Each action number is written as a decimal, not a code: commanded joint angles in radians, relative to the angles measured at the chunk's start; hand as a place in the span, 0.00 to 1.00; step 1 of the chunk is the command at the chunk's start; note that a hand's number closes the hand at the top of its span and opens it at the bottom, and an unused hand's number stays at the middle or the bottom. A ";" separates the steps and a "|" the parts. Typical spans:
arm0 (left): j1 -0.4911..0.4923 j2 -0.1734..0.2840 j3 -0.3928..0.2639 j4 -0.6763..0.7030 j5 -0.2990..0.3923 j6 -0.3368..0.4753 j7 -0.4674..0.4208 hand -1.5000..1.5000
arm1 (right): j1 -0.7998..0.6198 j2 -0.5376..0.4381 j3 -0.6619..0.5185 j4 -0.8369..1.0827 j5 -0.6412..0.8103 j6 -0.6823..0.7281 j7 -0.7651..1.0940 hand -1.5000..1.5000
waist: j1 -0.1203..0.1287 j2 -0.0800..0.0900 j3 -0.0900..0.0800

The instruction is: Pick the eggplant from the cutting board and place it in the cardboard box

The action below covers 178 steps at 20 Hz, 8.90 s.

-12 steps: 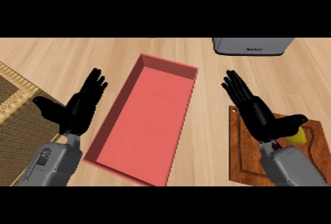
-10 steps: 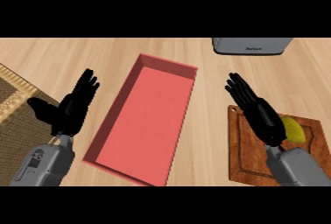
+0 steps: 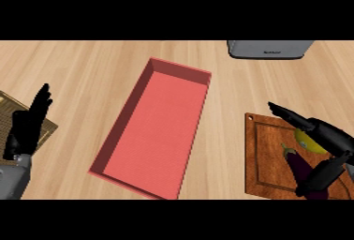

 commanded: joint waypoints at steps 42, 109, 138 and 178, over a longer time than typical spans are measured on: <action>0.045 -0.065 0.041 -0.026 -0.215 0.047 0.049 0.50 | -0.340 -0.067 0.299 0.482 0.932 0.029 -0.566 0.00 | -0.015 0.009 -0.005; 0.066 -0.084 0.216 -0.098 -0.287 -0.117 0.086 0.50 | -0.548 0.458 -0.221 0.010 0.799 -0.086 0.059 1.00 | -0.007 0.006 -0.005; -0.020 -0.158 0.189 -0.090 -0.348 -0.124 0.094 0.50 | -1.000 0.768 0.184 0.729 0.419 -0.534 0.476 0.00 | 0.070 0.026 -0.006; 0.090 -0.155 0.256 -0.128 -0.347 -0.145 0.067 0.50 | -0.960 0.315 -0.168 1.089 -0.018 -0.213 -0.153 0.00 | 0.019 0.021 -0.004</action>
